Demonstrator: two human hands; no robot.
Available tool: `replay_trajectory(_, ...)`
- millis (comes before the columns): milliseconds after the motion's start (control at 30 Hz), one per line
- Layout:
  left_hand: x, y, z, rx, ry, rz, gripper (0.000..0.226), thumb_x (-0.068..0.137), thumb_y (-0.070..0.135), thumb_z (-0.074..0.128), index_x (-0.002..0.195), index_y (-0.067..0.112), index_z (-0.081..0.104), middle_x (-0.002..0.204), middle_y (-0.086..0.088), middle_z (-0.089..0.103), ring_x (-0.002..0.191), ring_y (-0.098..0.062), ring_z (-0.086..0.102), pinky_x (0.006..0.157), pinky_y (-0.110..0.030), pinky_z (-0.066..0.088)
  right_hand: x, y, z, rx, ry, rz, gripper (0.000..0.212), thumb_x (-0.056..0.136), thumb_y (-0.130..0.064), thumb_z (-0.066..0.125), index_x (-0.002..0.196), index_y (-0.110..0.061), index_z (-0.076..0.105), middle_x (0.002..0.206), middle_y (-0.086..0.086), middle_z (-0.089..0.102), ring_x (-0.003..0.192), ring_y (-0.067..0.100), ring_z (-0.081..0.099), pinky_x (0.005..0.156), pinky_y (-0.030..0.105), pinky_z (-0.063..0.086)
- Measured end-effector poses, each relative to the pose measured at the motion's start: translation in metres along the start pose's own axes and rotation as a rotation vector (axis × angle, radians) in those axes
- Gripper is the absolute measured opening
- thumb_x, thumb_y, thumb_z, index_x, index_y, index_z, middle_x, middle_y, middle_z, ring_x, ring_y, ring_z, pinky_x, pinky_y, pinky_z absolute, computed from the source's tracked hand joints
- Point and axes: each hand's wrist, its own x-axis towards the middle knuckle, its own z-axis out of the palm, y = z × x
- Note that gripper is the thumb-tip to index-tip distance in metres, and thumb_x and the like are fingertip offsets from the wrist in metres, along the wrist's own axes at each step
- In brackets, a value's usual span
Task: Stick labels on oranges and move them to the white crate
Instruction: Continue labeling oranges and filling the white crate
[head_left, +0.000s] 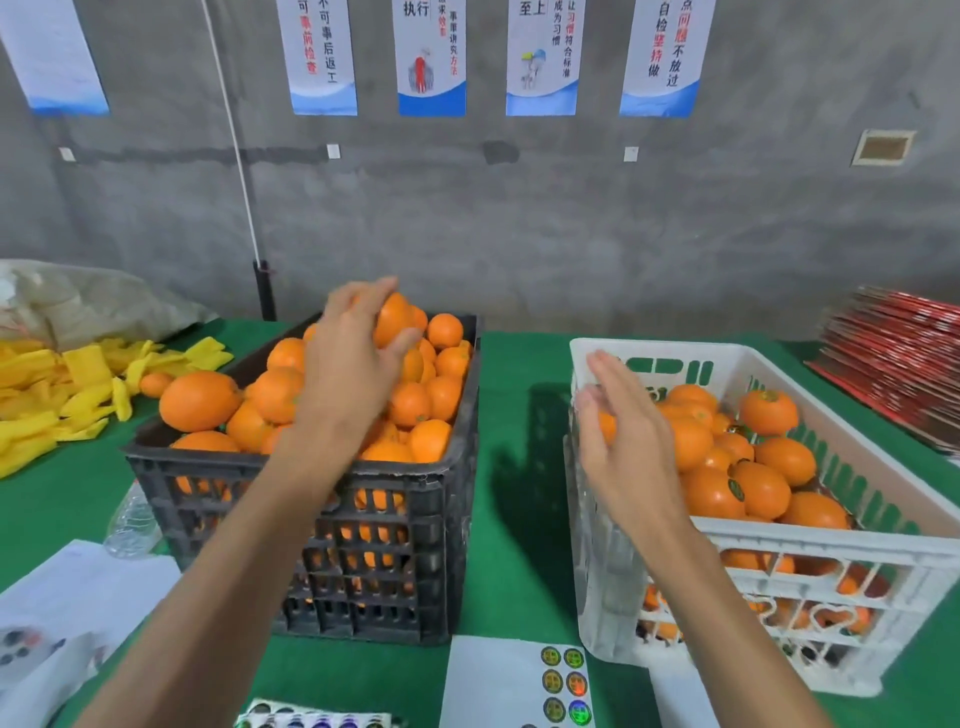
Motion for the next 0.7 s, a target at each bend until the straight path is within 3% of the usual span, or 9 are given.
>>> replay_trajectory(167,-0.083,0.065,0.025,-0.213,-0.051,0.264,0.065,0.083,0.019,0.083,0.141,0.007,0.055,0.141,-0.008,0.057,0.133,-0.020,0.050,0.111,-0.023,0.037,-0.029,-0.029,0.011,0.191,-0.070,0.033,0.053,0.105,-0.046,0.045,0.152,-0.021,0.045,0.151,-0.008,0.050,0.136,-0.003,0.044,0.109,0.008,0.032)
replay_trajectory(233,-0.120,0.075,0.040,-0.202,-0.104,0.279,0.071,0.081,0.010,0.081,0.145,0.007,0.049,0.146,-0.008,0.053,0.137,-0.018,0.045,0.114,-0.028,0.038,-0.049,-0.028,0.012,0.237,-0.040,0.088,0.059,0.102,-0.056,0.044,0.151,-0.023,0.047,0.148,-0.011,0.052,0.131,-0.007,0.046,0.102,0.003,0.034)
replay_trajectory(300,-0.154,0.070,0.056,-0.215,-0.174,0.245,0.079,0.080,0.005,0.081,0.149,0.009,0.043,0.150,-0.006,0.049,0.140,-0.014,0.039,0.117,-0.024,0.031,-0.076,-0.020,0.015,0.196,-0.023,0.128,0.061,0.101,-0.057,0.046,0.149,-0.020,0.049,0.142,-0.006,0.057,0.125,-0.004,0.051,0.097,-0.001,0.034)
replay_trajectory(367,-0.186,0.056,0.072,-0.234,-0.292,0.187,0.081,0.083,0.006,0.079,0.153,0.011,0.038,0.155,-0.004,0.044,0.143,-0.012,0.035,0.119,-0.019,0.025,-0.108,-0.005,0.020,0.129,-0.117,0.212,0.060,0.102,-0.054,0.047,0.151,-0.021,0.047,0.141,-0.002,0.059,0.123,0.004,0.055,0.097,0.000,0.035)
replay_trajectory(500,-0.247,0.020,0.106,-0.246,-0.617,-0.022,0.077,0.092,0.018,0.069,0.157,0.021,0.029,0.157,0.005,0.033,0.144,-0.011,0.033,0.118,-0.031,0.033,-0.163,0.030,0.031,0.059,-0.438,0.305,0.056,0.102,-0.049,0.049,0.152,-0.026,0.043,0.146,-0.008,0.053,0.129,0.008,0.052,0.109,0.021,0.041)
replay_trajectory(600,-0.277,-0.003,0.125,-0.195,-0.741,-0.049,0.070,0.096,0.023,0.064,0.156,0.022,0.029,0.152,0.003,0.032,0.140,-0.015,0.036,0.114,-0.036,0.037,-0.189,0.054,0.037,0.015,-0.621,0.237,0.045,0.105,-0.044,0.049,0.146,-0.026,0.048,0.133,-0.009,0.059,0.117,0.007,0.057,0.102,0.028,0.046)
replay_trajectory(700,-0.290,-0.022,0.132,-0.173,-0.733,-0.120,0.069,0.097,0.033,0.065,0.155,0.025,0.029,0.152,0.003,0.027,0.136,-0.015,0.039,0.112,-0.031,0.040,-0.206,0.073,0.041,-0.169,-0.738,0.211,0.055,0.103,-0.051,0.049,0.149,-0.020,0.047,0.147,-0.006,0.051,0.133,0.012,0.049,0.113,0.026,0.038)
